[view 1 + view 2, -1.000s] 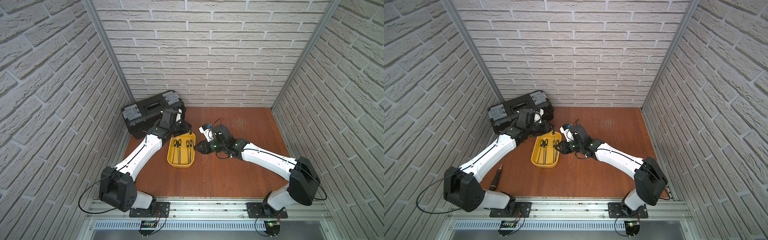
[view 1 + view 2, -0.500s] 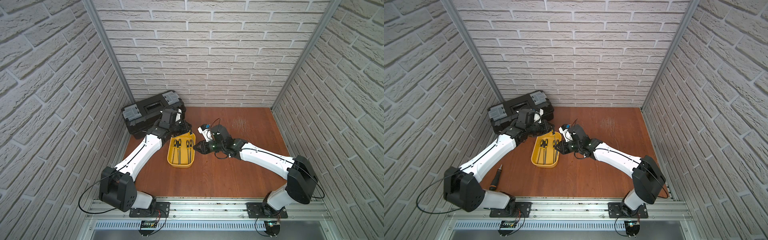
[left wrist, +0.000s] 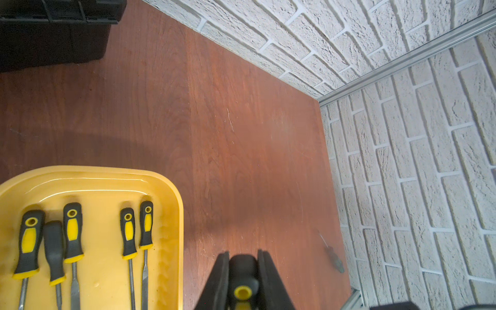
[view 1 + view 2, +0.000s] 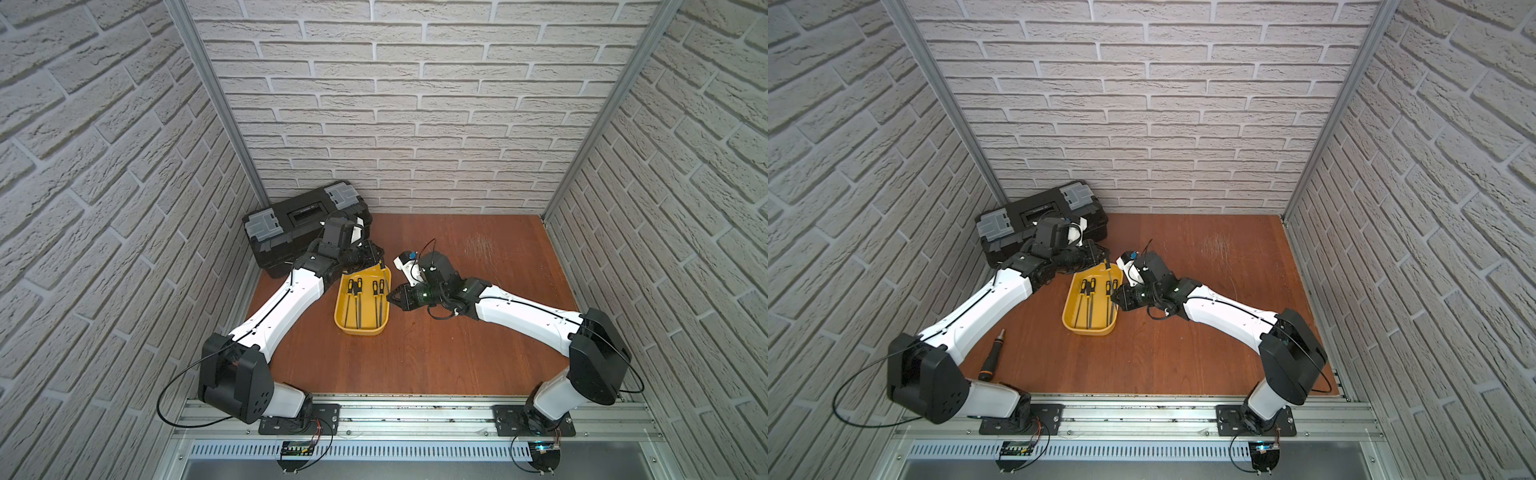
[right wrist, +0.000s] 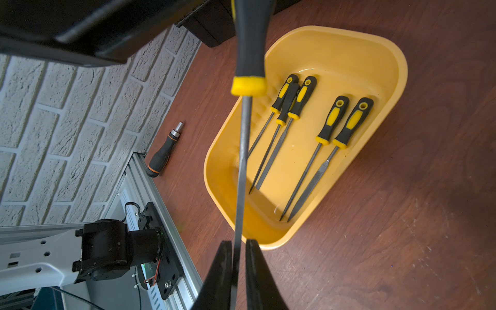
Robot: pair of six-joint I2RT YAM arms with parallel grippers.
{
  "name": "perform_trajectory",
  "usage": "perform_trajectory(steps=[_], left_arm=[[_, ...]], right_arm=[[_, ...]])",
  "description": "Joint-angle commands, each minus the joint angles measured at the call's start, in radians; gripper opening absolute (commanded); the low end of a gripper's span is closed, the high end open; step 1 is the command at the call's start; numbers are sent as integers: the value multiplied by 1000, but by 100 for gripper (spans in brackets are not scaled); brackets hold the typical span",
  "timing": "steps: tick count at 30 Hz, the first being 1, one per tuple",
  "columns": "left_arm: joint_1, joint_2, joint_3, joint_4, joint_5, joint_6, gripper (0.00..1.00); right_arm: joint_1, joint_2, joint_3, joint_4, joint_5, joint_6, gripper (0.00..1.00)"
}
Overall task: Take the file tool out of the storage box
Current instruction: Pick up the file tool from the storage box, then place the file tool at the center of the board.
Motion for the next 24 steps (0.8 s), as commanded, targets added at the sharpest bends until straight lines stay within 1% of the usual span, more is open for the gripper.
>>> perform_trajectory(steps=[1,8,10,12,14,15,18,22,24], left_arm=[[8,-21,-18,63,13,-11,17],[8,-15,-20,70,8,-15,17],[11,-14,-18,67,5,-13,18],[13,-11,-17,62,2,-9,25],[18,-4,-9,52,3,-1,36],[20,-1,-4,48,4,2,38],[31,8,12,50,22,6,51],[49,14,44,48,55,9,75],[52,15,68,17,56,27,83]], right_arm=[[10,1,32,8,10,-22,13],[10,-9,29,9,19,-25,4],[10,-19,29,1,30,-30,3],[10,-30,29,-17,54,-40,3],[8,-47,30,-41,71,-50,3],[7,-56,31,-52,77,-53,3],[5,-83,41,-102,114,-76,3],[-7,-117,43,-182,198,-116,3],[-19,-142,37,-225,247,-133,3]])
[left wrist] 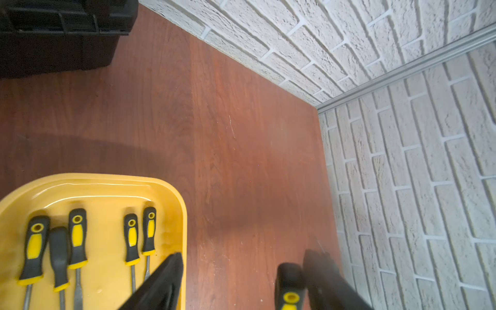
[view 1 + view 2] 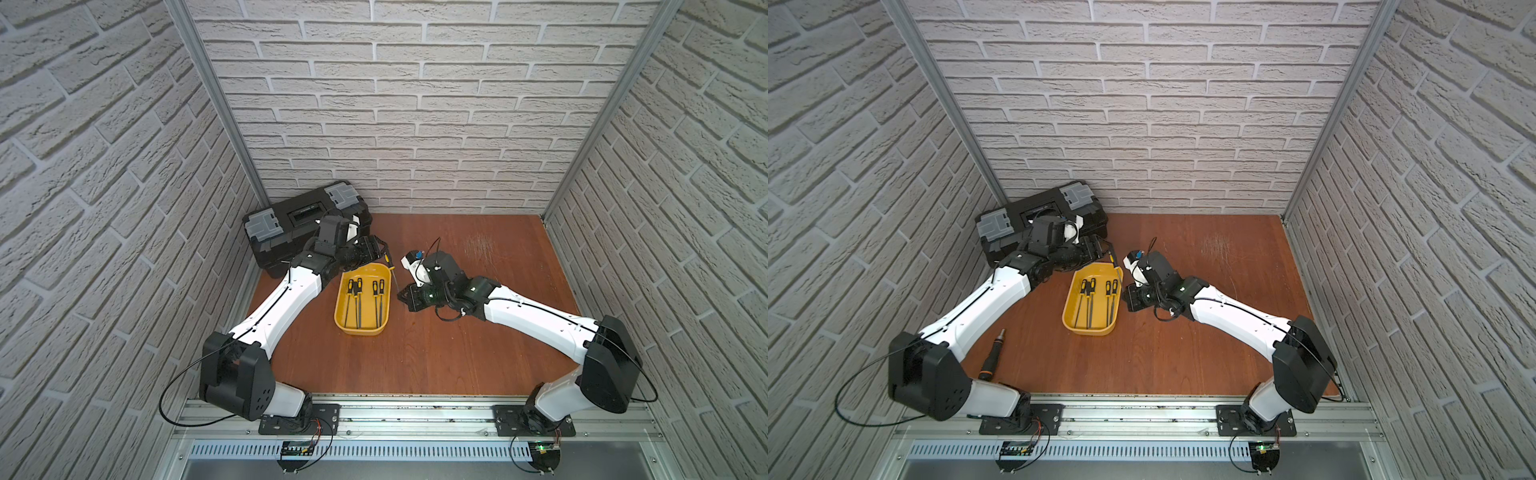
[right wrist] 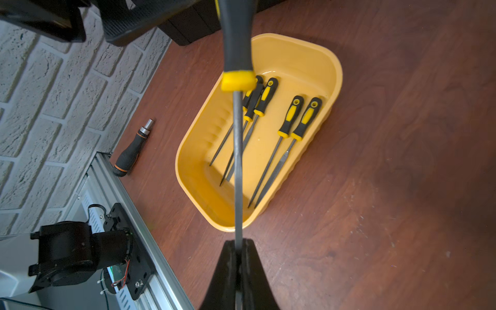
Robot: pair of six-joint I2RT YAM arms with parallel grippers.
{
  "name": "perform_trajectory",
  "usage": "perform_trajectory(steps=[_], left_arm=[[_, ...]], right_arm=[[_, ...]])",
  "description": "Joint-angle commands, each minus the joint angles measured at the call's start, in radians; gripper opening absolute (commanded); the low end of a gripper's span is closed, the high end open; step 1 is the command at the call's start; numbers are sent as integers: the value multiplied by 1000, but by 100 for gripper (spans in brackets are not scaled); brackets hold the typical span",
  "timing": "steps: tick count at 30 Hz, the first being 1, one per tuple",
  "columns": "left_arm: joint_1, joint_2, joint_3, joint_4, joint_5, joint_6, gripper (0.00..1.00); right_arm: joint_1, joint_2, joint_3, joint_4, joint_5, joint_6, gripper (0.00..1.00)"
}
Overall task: Take the file tool out of the storage box
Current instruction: Place the file tool at the center of the board.
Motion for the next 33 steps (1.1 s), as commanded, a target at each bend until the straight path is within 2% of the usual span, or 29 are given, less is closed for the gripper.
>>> perform_trajectory(steps=[1,4,9,14,20,33], left_arm=[[15,2,63,-9,26,38,86],[20,22,117,-97,41,89,98],[27,59,173,-226,69,176,98],[28,70,166,-263,64,207,98],[21,68,131,-264,48,212,98],[1,57,111,-316,-25,231,99]], right_arm=[[-24,-70,22,-89,116,-58,3],[-56,-114,19,-176,206,-83,3],[-144,-161,23,-341,359,-133,3],[-281,-205,-28,-394,373,-159,3],[-400,-175,-60,-430,355,-182,3],[-496,-21,-77,-426,350,-220,3]])
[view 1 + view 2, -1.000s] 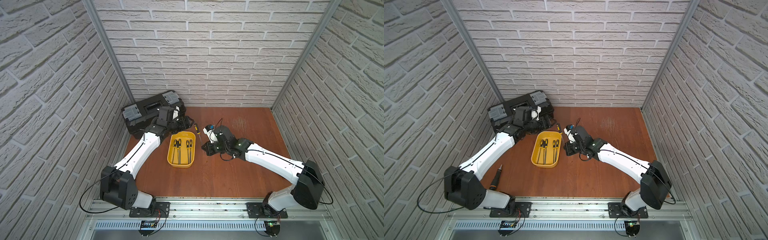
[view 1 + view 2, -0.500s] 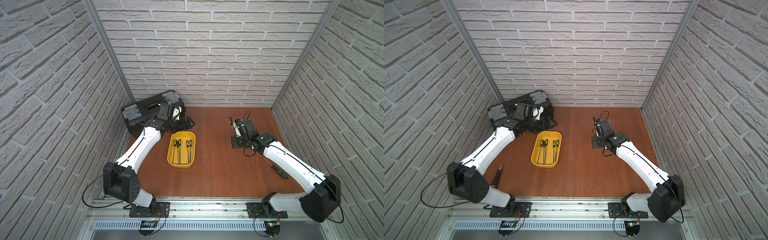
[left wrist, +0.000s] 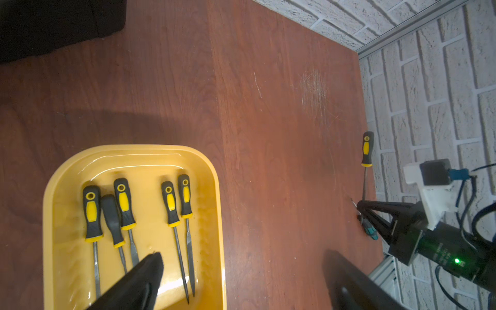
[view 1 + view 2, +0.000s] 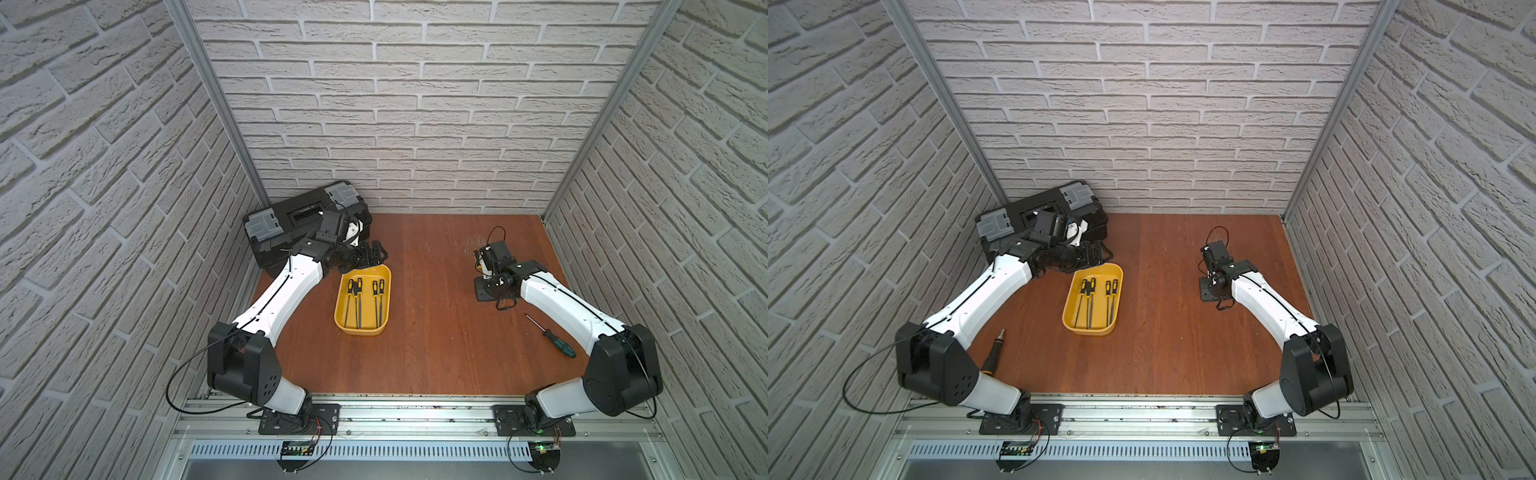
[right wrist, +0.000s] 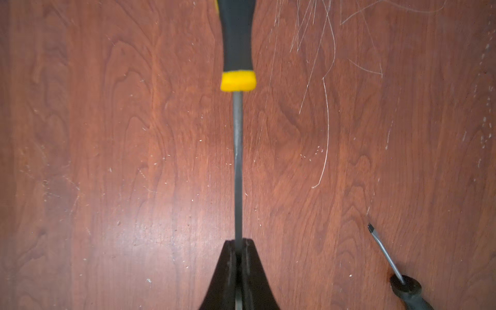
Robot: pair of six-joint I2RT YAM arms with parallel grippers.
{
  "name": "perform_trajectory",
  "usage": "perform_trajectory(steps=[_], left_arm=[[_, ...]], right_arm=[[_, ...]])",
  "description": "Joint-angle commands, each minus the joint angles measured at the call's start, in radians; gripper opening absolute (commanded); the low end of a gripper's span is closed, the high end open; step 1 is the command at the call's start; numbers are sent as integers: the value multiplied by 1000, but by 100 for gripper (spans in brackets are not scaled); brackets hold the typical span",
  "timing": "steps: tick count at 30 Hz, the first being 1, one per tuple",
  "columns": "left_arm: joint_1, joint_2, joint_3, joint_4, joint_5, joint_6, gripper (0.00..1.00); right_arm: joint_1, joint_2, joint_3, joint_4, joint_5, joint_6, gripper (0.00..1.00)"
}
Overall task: Take the file tool out of the storage box
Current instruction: Place the file tool at the center of the board.
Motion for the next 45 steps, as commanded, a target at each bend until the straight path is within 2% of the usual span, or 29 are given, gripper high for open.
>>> perform_trajectory(steps=[1,14,34,40,45], left_arm=[[-12,-14,-20,-13,-29,19,98],[-19,-3,-39,-21,-15,12,99],[-44,16,-44,-17,-4,-12,99],[-44,39,-28,-81,-53,18,98],[-45,82,-3,-160,-123,50,99]], right_arm=[[-17,21,-14,11,-7,-22,3],[-66,184,-8,22,-64,-35,3],[-100,278,10,20,-105,-60,5],[-100,289,6,19,-105,-60,8],[-100,291,1,14,-103,-56,16]])
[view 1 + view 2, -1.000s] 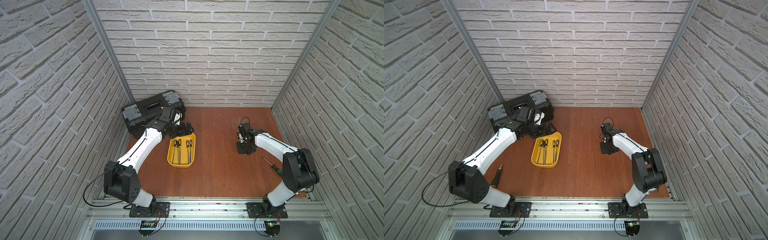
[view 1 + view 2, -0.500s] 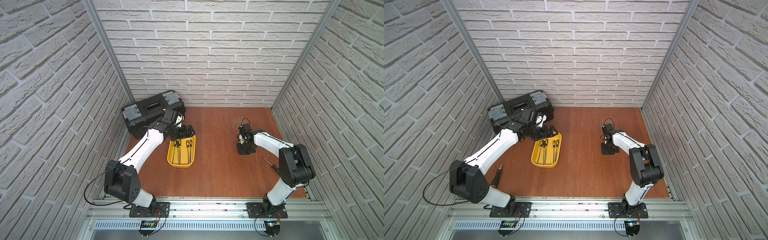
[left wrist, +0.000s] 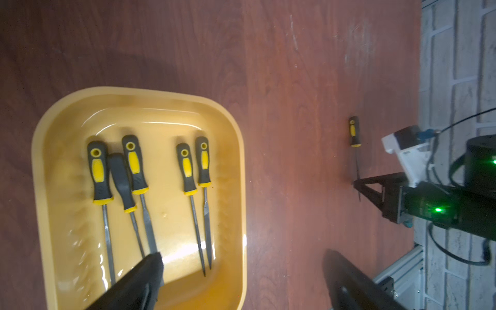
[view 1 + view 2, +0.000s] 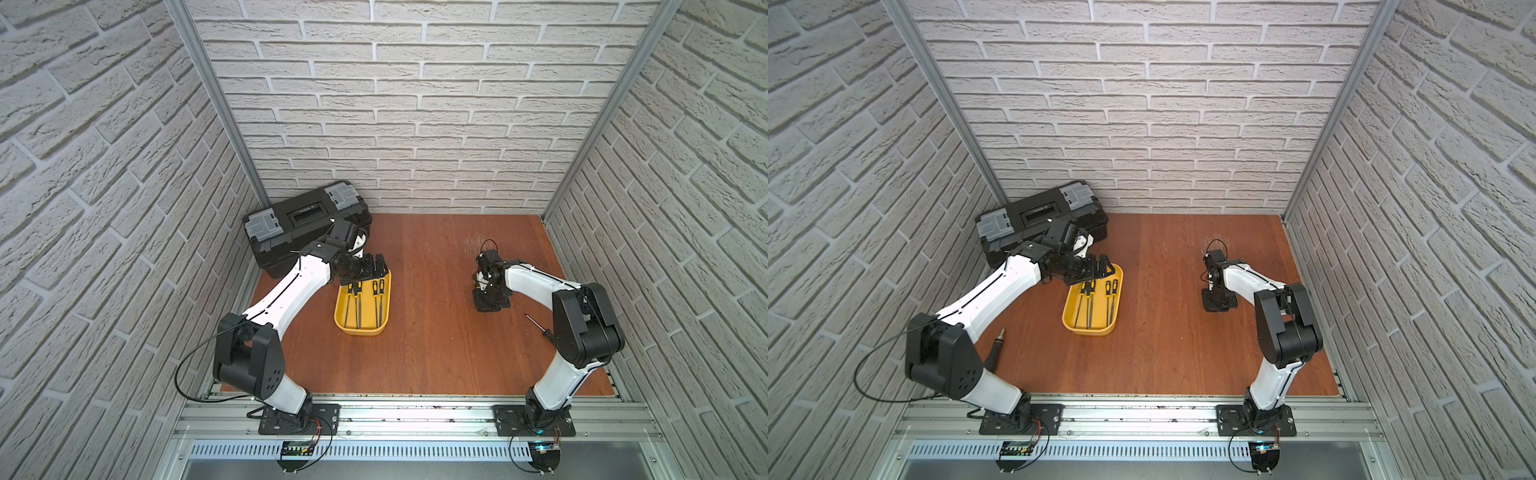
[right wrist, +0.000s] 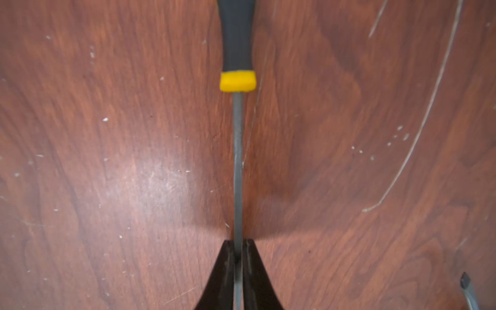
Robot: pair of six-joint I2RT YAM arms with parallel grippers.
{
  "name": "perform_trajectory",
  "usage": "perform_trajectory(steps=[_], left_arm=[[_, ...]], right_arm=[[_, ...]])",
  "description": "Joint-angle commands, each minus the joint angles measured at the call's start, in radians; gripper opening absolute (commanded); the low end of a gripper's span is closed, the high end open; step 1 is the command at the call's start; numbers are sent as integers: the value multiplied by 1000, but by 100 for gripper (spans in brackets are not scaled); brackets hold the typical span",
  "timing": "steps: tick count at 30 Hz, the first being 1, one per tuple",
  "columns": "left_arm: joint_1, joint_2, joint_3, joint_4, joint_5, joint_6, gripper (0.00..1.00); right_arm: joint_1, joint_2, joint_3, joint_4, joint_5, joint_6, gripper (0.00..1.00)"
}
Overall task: Take the file tool out of the storage box
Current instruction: Place the file tool at the center of the board.
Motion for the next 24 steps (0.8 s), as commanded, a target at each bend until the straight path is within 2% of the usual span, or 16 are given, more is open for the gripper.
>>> perform_trajectory(steps=[1,8,14,16,18,21,23,24], left_arm=[[-4,32,31,-75,-70,37,98],[-14,82,41,-107,-145,39,97],[-22,140,55,-90,-189,30,90],[-28,164,62,-78,-196,29,84],[-33,190,74,-79,-206,29,82],[-41,225,89,-71,-215,23,80],[-45,249,102,-65,-226,23,76],[-47,262,108,-64,-236,22,74]], right_arm=[[-3,5,7,-9,-3,-4,18],[-3,-41,1,-16,26,7,37],[23,-153,10,-14,13,2,68],[44,-199,24,-28,14,-5,74],[63,-241,37,-44,10,-7,80],[82,-306,49,-53,-30,-13,86],[90,-355,40,-34,-88,-26,98],[90,-383,30,-18,-122,-28,100]])
